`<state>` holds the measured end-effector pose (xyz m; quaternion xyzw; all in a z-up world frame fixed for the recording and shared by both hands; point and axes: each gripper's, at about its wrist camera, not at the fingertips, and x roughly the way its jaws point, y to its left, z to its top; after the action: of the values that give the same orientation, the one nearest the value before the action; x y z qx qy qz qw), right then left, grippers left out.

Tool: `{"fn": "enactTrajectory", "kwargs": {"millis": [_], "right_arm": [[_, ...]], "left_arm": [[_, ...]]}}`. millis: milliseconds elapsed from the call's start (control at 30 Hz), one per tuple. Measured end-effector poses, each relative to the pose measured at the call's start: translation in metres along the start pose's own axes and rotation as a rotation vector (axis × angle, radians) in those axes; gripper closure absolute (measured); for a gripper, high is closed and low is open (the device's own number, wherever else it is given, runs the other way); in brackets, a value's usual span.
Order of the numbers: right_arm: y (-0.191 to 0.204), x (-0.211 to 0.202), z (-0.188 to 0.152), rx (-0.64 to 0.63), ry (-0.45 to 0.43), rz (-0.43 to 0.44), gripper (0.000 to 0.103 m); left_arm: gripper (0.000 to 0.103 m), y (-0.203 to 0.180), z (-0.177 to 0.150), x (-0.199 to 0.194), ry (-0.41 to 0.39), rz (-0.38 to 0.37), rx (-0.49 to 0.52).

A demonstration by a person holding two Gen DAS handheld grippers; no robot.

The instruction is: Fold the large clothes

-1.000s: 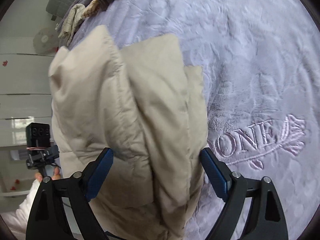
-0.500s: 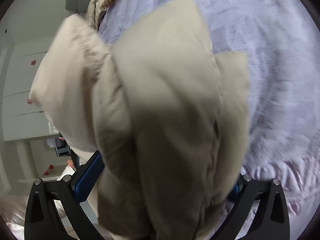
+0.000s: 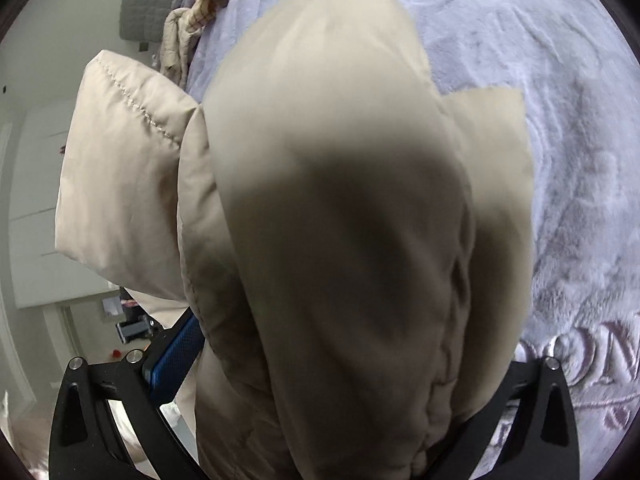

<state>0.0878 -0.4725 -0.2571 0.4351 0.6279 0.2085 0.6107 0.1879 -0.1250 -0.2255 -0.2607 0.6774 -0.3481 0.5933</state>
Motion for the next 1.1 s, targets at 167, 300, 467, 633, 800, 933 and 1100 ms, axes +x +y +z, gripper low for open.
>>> {"fn": "enactTrajectory", "kwargs": {"millis": [167, 300, 467, 633, 800, 933, 1100], "right_arm": [[0.008, -0.009, -0.018, -0.004, -0.028, 0.031, 0.051], [0.025, -0.015, -0.026, -0.041, -0.042, 0.032, 0.060], [0.055, -0.023, -0.041, -0.075, -0.077, 0.058, 0.061], [0.088, -0.005, -0.045, -0.124, -0.086, 0.041, 0.061], [0.123, 0.045, -0.043, -0.155, -0.089, 0.040, 0.061], [0.156, 0.097, -0.047, -0.156, -0.094, 0.048, 0.061], [0.186, 0.176, -0.034, -0.153, -0.088, 0.072, 0.061]], "left_arm": [[0.017, -0.027, -0.002, -0.006, -0.037, 0.087, 0.054], [0.020, -0.054, 0.000, -0.010, -0.063, 0.120, 0.106], [0.020, -0.077, -0.002, -0.030, -0.113, 0.113, 0.128], [0.020, -0.080, -0.016, -0.057, -0.162, 0.108, 0.131], [0.020, -0.052, -0.027, -0.108, -0.189, 0.121, 0.130], [0.020, -0.018, 0.002, -0.133, -0.197, 0.146, 0.115], [0.020, 0.024, 0.022, -0.167, -0.222, 0.209, 0.095]]}}
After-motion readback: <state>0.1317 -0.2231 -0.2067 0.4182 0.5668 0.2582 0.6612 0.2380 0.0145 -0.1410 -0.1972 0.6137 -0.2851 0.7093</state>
